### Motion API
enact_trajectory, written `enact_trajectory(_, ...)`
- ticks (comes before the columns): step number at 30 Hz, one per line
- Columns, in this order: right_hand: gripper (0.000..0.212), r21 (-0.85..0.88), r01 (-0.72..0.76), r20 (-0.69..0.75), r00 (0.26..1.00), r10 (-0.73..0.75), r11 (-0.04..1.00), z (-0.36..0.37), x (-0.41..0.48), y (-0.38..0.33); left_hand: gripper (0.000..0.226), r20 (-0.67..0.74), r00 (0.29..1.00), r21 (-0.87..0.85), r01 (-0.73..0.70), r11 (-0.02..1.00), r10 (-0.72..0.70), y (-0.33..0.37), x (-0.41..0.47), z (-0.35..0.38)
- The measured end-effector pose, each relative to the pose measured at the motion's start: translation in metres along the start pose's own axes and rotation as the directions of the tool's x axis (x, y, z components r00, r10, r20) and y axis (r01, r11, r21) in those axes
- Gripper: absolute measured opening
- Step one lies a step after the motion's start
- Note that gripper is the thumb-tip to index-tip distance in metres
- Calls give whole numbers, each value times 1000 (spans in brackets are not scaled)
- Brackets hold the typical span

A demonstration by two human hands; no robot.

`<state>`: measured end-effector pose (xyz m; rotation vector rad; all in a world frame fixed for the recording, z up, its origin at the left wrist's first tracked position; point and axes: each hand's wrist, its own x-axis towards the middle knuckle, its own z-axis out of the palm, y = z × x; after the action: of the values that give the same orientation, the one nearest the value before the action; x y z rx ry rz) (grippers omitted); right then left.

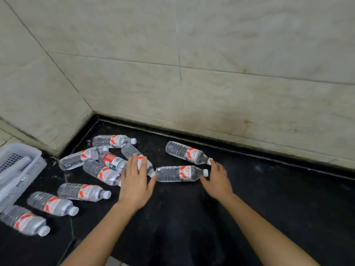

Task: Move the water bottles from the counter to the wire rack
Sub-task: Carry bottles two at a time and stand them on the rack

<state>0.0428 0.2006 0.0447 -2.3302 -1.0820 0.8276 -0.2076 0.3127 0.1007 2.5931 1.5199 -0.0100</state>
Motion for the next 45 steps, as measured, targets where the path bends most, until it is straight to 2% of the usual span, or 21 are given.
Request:
enact_trajectory(4,78,86,-108,69,992,103,990,14,-4,7,73,131,987,9,-100,995,98,2,44,21)
enact_trajectory(6,80,190,-213,135,973,189,959,23,-6,8,74,206,967,37,-163,986,153,6,67,28)
enact_trajectory(8,85,332,-358,228,928,294,873,34,-7,4,75,261,942,39,-231,972,213,12,91,35)
enact_trajectory(10,87,462,-485,309,873,378,743,48,-5,-3,76,297,914,27,-295,955,274,19,115,42)
enact_trajectory(12,87,544,-553,343,833,434,631,63,-1,-10,73,327,878,-1,-369,929,349,26,139,50)
enact_trajectory(16,95,663,-598,367,784,500,451,88,12,-34,59,326,807,-87,-493,866,492,45,188,69)
enact_trajectory(18,90,715,-606,379,756,534,349,99,22,-44,60,358,760,-74,-557,827,543,54,211,82)
enact_trajectory(22,88,823,-546,368,722,586,156,116,43,-60,77,469,687,-63,-601,797,555,62,242,104)
enact_trajectory(25,83,863,-500,338,680,651,75,125,59,-66,59,497,689,11,-612,791,526,69,248,113)
enact_trajectory(28,78,877,-473,291,660,693,82,137,68,-63,60,563,676,-73,-532,843,475,72,242,120)
enact_trajectory(31,73,895,-425,229,699,677,136,139,64,-57,66,612,685,-198,-352,915,396,63,227,127)
enact_trajectory(34,64,903,-388,193,748,635,183,130,45,-47,68,622,711,-281,-188,941,328,53,203,128)
enact_trajectory(36,62,909,-378,190,754,629,178,129,29,-40,69,650,708,-328,-68,942,278,49,185,127)
enact_trajectory(40,50,928,-350,179,726,664,132,134,-4,-28,65,677,680,-381,-4,925,282,42,143,128)
enact_trajectory(43,48,931,-347,160,665,730,112,143,-33,-17,64,718,629,-395,15,919,299,38,112,136)
enact_trajectory(45,43,937,-344,185,615,767,50,146,-49,-11,72,744,594,-405,36,913,306,39,94,140)
